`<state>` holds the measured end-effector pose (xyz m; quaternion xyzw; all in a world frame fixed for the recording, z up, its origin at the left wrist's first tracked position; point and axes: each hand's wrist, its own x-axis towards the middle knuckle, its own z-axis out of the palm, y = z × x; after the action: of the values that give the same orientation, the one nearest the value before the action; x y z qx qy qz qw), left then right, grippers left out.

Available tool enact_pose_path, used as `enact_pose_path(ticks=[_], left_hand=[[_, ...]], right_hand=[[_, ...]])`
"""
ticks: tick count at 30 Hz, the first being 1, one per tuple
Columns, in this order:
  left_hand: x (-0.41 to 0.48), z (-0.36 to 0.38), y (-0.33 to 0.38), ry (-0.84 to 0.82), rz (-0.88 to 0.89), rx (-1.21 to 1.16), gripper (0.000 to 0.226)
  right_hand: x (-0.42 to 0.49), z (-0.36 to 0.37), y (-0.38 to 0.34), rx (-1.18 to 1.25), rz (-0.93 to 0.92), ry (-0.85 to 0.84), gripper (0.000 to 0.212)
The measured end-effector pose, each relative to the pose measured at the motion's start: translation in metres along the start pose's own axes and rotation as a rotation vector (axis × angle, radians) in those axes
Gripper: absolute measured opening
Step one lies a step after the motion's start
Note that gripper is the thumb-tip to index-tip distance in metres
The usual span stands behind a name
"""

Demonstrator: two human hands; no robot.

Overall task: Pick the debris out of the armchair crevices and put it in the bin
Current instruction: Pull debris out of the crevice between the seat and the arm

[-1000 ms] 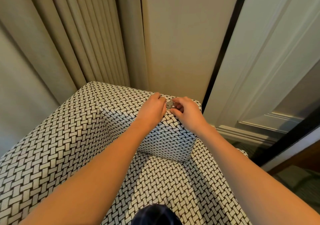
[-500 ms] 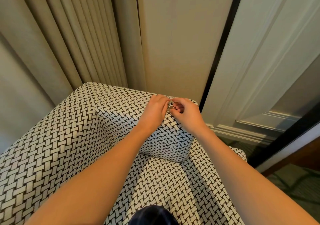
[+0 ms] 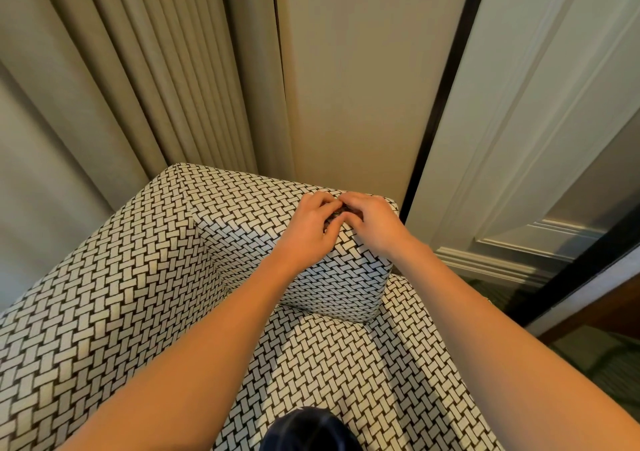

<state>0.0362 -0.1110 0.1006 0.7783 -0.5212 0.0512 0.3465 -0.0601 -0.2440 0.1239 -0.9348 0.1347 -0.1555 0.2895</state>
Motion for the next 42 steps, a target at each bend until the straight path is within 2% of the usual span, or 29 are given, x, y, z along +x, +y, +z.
enact_pose_path(ticks=[6,9,14,23,28,35,42], left_hand=[[0.001,0.001,0.002,0.055,-0.056,-0.014,0.029],[0.000,0.002,0.005,0.075,-0.077,-0.033,0.027],[0.010,-0.007,0.005,0.050,-0.239,-0.208,0.021],[0.014,-0.011,0.008,0.030,-0.247,-0.194,0.019],[0.012,-0.009,0.008,0.050,-0.234,-0.217,0.029],[0.009,-0.010,0.007,0.062,-0.267,-0.310,0.036],[0.008,-0.014,0.011,0.052,-0.308,-0.357,0.063]], right_hand=[[-0.009,0.007,-0.001,-0.035,0.063,0.136,0.032],[-0.010,0.008,-0.004,-0.052,0.085,0.108,0.033],[-0.011,0.005,-0.009,-0.085,0.118,0.055,0.032],[-0.002,-0.008,-0.020,-0.326,0.113,-0.055,0.025],[-0.003,-0.010,-0.021,-0.346,0.104,-0.008,0.024],[-0.001,-0.010,-0.024,0.008,0.153,0.141,0.031],[0.012,0.002,-0.029,0.017,0.163,0.108,0.030]])
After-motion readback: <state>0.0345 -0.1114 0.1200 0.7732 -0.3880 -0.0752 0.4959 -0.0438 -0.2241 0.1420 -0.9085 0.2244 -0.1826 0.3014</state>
